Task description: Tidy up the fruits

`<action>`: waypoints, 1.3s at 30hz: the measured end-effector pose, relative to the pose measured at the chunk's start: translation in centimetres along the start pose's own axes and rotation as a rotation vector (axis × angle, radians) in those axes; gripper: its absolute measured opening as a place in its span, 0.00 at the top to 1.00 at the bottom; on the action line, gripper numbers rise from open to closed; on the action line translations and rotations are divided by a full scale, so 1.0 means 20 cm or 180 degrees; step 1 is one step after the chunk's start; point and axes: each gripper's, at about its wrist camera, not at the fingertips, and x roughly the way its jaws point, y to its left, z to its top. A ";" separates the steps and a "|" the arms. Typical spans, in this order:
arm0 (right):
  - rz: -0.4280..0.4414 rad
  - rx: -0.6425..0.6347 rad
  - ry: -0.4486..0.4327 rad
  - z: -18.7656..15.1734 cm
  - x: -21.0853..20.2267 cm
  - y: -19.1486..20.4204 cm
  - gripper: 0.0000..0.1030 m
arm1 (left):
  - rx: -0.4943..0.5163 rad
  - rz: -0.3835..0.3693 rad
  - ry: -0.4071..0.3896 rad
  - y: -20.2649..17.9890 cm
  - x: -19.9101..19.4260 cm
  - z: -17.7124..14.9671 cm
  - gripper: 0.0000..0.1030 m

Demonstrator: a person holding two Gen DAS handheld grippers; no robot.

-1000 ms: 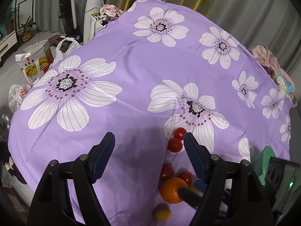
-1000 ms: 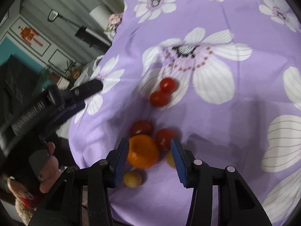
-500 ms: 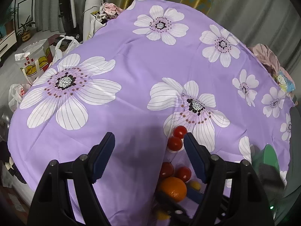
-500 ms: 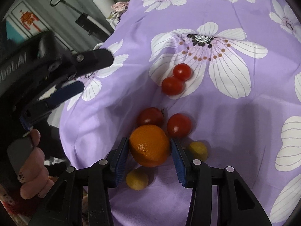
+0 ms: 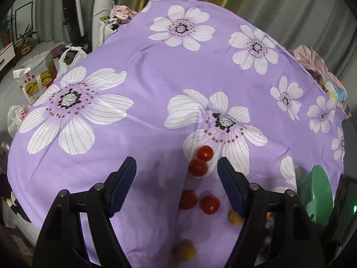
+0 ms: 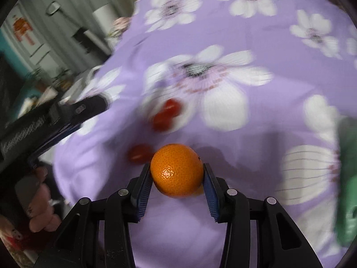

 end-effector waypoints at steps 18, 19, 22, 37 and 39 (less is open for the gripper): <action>-0.0746 -0.0029 0.0244 -0.01 0.08 -0.17 0.56 | 0.0359 -0.0147 0.0162 -0.22 0.11 -0.09 0.27; -0.0712 -0.0024 0.0247 -0.01 0.07 -0.16 0.56 | 0.0365 -0.0148 0.0157 -0.23 0.11 -0.09 0.27; -0.0517 0.0018 0.0230 0.00 0.04 -0.17 0.54 | 0.0365 -0.0179 0.0140 -0.23 0.10 -0.10 0.27; 0.0302 0.0746 -0.0285 0.07 -0.15 -0.36 0.50 | 0.0509 -0.0477 0.0421 -0.33 0.16 -0.16 0.38; 0.0392 0.0817 -0.0282 0.07 -0.14 -0.38 0.50 | 0.0562 -0.0535 0.0497 -0.35 0.18 -0.18 0.40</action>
